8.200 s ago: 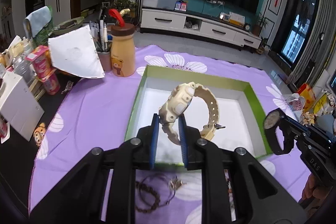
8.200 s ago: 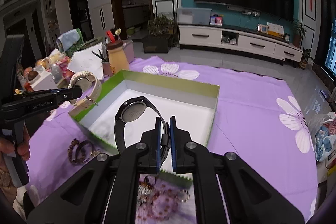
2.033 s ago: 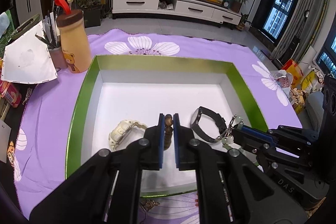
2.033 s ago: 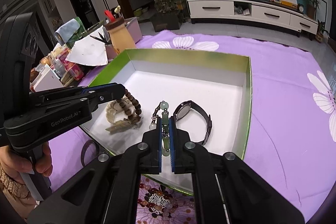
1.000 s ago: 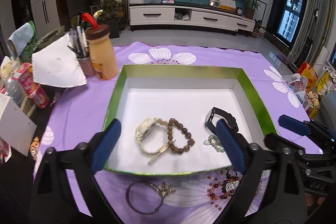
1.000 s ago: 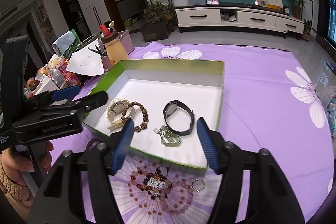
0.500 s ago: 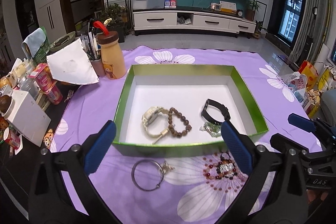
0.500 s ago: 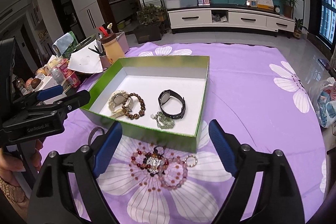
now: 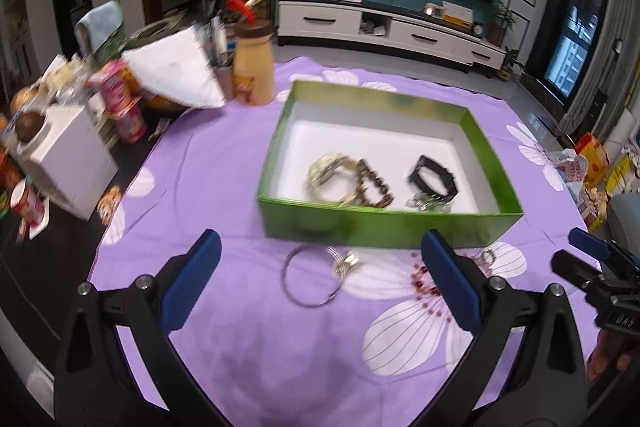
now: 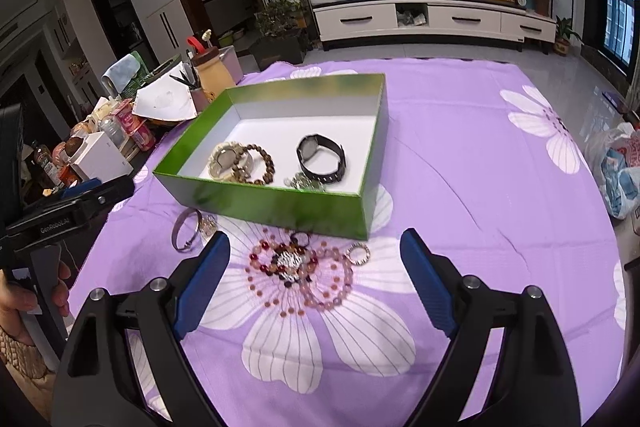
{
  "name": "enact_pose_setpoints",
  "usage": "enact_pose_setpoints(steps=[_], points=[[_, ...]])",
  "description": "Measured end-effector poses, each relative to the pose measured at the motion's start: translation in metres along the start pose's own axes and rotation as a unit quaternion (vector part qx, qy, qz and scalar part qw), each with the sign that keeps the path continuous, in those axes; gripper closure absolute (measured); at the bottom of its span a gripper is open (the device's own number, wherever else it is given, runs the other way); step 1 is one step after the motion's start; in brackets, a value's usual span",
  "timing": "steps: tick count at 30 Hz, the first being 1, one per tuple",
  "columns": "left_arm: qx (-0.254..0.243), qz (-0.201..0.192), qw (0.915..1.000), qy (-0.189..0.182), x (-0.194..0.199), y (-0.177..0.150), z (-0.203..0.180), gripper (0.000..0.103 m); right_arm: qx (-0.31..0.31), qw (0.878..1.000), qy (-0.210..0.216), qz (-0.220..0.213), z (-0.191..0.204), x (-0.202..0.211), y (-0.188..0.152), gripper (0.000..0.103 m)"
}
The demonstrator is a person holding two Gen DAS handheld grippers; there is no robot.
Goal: Organize jewelry
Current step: 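Withdraw both open tools from the box toward the remaining jewelry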
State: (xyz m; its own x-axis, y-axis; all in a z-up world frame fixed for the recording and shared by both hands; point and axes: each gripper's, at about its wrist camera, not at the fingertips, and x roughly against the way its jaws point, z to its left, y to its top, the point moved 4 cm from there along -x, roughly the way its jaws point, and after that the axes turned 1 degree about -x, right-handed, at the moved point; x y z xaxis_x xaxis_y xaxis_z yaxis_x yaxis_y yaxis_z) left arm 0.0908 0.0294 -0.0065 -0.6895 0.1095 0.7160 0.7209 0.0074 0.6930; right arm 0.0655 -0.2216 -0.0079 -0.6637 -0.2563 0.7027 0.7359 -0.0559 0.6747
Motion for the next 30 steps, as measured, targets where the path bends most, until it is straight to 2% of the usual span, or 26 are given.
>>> enact_pose_setpoints(steps=[7, 11, 16, 21, 30], points=[[0.033, 0.023, 0.9991, 0.011, -0.005, -0.034, 0.033, 0.002, -0.01, 1.0, -0.002, 0.016, -0.01, -0.004, -0.018, 0.016], [0.012, 0.032, 0.9994, 0.007, -0.01, -0.054, 0.03, 0.002, -0.009, 0.999, 0.007, 0.031, -0.01, -0.012, -0.033, 0.016], [-0.02, 0.048, 0.9984, -0.023, -0.02, -0.072, 0.009, 0.002, 0.012, 0.998, 0.018, 0.058, -0.001, -0.029, -0.054, 0.016], [-0.031, 0.051, 0.9971, -0.048, -0.028, -0.076, -0.005, 0.002, 0.033, 0.997, 0.035, 0.066, 0.011, -0.041, -0.063, 0.034], [-0.034, 0.059, 0.9955, -0.065, -0.043, -0.076, -0.011, 0.002, 0.086, 0.994, 0.019, 0.067, 0.022, -0.068, -0.058, 0.062]])
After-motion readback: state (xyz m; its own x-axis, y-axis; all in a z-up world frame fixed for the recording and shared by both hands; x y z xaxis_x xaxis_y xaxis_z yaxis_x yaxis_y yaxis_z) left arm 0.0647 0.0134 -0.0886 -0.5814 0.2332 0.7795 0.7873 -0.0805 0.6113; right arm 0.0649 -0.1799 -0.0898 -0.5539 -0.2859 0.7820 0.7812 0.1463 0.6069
